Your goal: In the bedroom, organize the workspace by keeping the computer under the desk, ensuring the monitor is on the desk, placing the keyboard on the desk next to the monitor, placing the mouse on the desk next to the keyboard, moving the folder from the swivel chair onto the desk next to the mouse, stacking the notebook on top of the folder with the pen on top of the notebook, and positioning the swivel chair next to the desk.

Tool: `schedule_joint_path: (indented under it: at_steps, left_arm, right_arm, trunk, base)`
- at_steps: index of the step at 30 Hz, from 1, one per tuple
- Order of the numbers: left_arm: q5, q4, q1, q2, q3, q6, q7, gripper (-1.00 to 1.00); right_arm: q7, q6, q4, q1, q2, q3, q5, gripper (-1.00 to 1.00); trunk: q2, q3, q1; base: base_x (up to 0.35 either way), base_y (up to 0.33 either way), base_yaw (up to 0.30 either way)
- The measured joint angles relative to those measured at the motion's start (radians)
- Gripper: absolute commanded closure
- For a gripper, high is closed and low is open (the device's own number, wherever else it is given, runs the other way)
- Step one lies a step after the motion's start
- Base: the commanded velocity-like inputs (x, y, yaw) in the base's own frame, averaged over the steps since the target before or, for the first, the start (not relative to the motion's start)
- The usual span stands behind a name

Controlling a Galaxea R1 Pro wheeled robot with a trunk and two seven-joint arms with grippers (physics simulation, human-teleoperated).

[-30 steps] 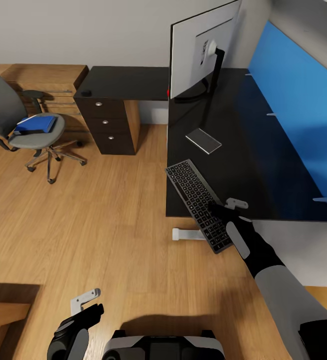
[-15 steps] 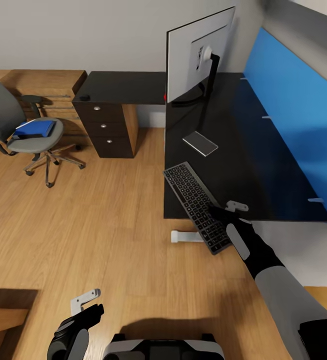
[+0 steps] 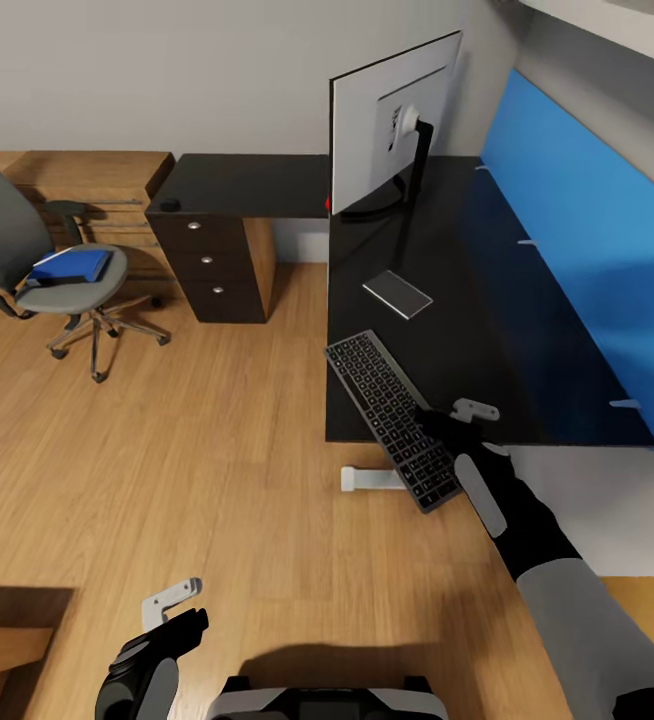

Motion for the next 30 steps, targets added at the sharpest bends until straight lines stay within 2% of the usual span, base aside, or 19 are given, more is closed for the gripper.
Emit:
schedule_joint_path:
  at_steps: [4, 5, 8, 13, 16, 22, 23, 24, 30]
  left_arm:
    - [0.000, 0.000, 0.000, 0.000, 0.000, 0.000, 0.000, -1.00]
    - [0.000, 0.000, 0.000, -0.001, 0.000, 0.000, 0.000, -1.00]
    - [0.000, 0.000, 0.000, 0.000, 0.001, 0.000, 0.000, -1.00]
    - [0.000, 0.000, 0.000, 0.000, 0.001, -0.001, 0.000, -1.00]
    - [0.000, 0.000, 0.000, 0.000, 0.001, -0.001, 0.000, -1.00]
    - [0.000, -0.001, 0.000, 0.001, 0.001, -0.002, 0.000, -1.00]
    - [0.000, -0.001, 0.000, 0.001, 0.001, -0.002, 0.000, -1.00]
    - [0.000, -0.004, 0.000, 0.001, 0.001, -0.053, -0.002, -1.00]
    - [0.000, -0.004, 0.000, 0.001, 0.001, -0.059, -0.002, -1.00]
  right_arm:
    - [0.000, 0.003, -0.076, 0.035, 0.000, 0.002, 0.000, -1.00]
    - [0.000, 0.003, -0.145, 0.077, 0.000, 0.004, 0.000, -1.00]
    - [0.001, 0.004, -0.254, 0.136, 0.001, 0.007, 0.000, -1.00]
    - [0.002, 0.002, -0.284, 0.149, 0.000, 0.007, 0.000, -1.00]
    - [0.004, 0.001, -0.349, 0.169, 0.002, 0.009, -0.001, -1.00]
    - [0.004, 0.003, -0.366, 0.173, 0.007, 0.013, -0.002, -1.00]
    - [0.004, 0.002, -0.369, 0.175, 0.009, 0.014, -0.001, -1.00]
    - [0.004, -0.005, -0.423, 0.217, 0.011, 0.013, -0.001, -1.00]
    - [0.004, -0.006, -0.432, 0.226, 0.012, 0.012, 0.000, -1.00]
  trunk:
    - [0.000, 0.002, 0.000]
    - [0.000, 0.002, 0.000]
    - [0.000, 0.002, 0.000]
    - [0.000, 0.002, 0.000]
    - [0.000, 0.002, 0.000]
    - [0.000, 0.002, 0.000]
    - [0.000, 0.002, 0.000]
    - [0.001, 0.003, 0.001]
    - [0.000, 0.011, 0.001]
  base:
    - [0.000, 0.000, 0.000]
    - [0.000, 0.000, 0.000]
    - [0.000, 0.000, 0.000]
    - [0.000, 0.000, 0.000]
    - [0.000, 0.000, 0.000]
    - [0.000, 0.000, 0.000]
    - [-0.303, 0.000, -0.128]
    - [-0.315, 0.000, -0.141]
    - [-0.327, 0.000, -0.154]
